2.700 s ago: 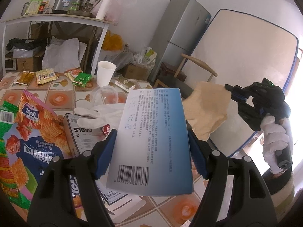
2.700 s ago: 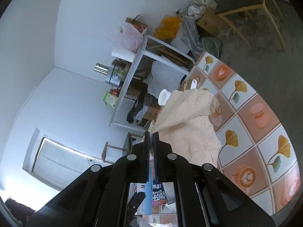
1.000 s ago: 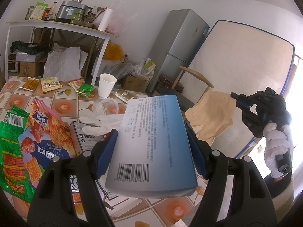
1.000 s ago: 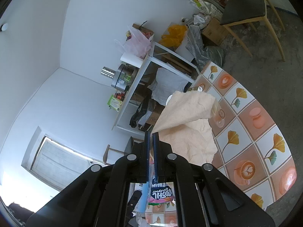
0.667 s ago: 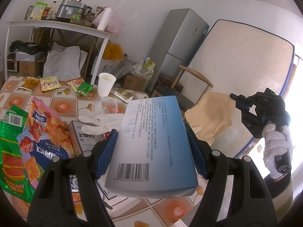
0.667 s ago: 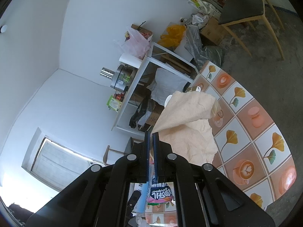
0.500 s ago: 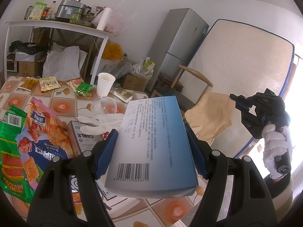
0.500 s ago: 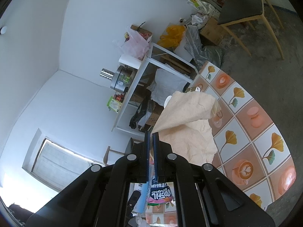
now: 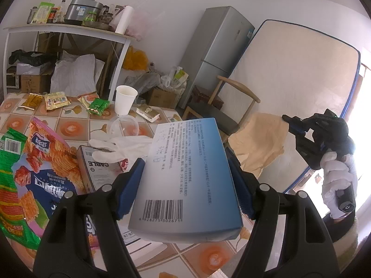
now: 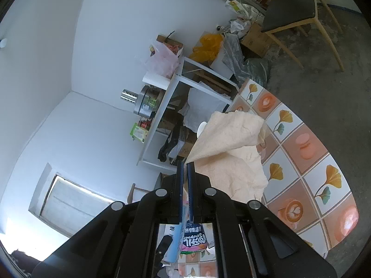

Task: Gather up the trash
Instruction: 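Lift the blue box with the left tool while the right tool lifts the brown paper bag, then carry both items to the blue wastebasket and open both tools to drop them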

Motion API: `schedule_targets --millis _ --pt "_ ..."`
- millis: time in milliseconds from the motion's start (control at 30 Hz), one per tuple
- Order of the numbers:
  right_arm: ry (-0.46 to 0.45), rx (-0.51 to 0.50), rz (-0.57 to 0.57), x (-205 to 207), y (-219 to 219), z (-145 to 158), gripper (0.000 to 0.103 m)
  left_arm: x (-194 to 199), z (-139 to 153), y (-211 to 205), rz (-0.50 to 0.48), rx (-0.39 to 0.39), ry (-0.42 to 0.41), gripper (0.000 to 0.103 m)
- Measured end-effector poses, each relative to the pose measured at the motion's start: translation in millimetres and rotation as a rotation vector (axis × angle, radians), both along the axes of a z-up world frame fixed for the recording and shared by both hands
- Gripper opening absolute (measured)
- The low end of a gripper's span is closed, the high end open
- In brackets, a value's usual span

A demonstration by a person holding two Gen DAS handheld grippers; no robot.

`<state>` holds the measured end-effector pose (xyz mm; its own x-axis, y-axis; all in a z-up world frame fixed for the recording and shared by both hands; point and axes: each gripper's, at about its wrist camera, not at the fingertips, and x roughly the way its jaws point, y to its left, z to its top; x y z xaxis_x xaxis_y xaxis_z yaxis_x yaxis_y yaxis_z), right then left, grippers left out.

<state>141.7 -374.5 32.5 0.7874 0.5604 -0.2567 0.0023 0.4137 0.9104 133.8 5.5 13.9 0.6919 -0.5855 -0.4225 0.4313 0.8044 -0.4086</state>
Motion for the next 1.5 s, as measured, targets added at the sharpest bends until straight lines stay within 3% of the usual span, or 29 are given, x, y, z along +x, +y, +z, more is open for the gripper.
schedule_targets --millis 300,633,867,1133,1300,1500 --pt "-0.008 0.029 -0.070 -24 -23 -7 0.004 1 7 -15 -0.055 0.009 -0.004 0.068" --pt "-0.010 0.056 -0.250 -89 -90 -24 0.004 9 12 -106 -0.291 0.039 0.023 0.068" --pt "0.021 0.064 -0.432 -151 -154 -47 0.004 20 12 -212 -0.500 0.059 0.090 0.068" --pt "0.112 0.096 -0.583 -192 -215 -99 0.004 26 -23 -364 -0.706 0.131 0.261 0.068" --pt "0.184 0.139 -0.641 -192 -252 -143 0.004 33 -64 -448 -0.768 0.225 0.344 0.068" --pt "0.268 0.184 -0.674 -176 -299 -199 0.004 47 -110 -528 -0.777 0.335 0.371 0.068"
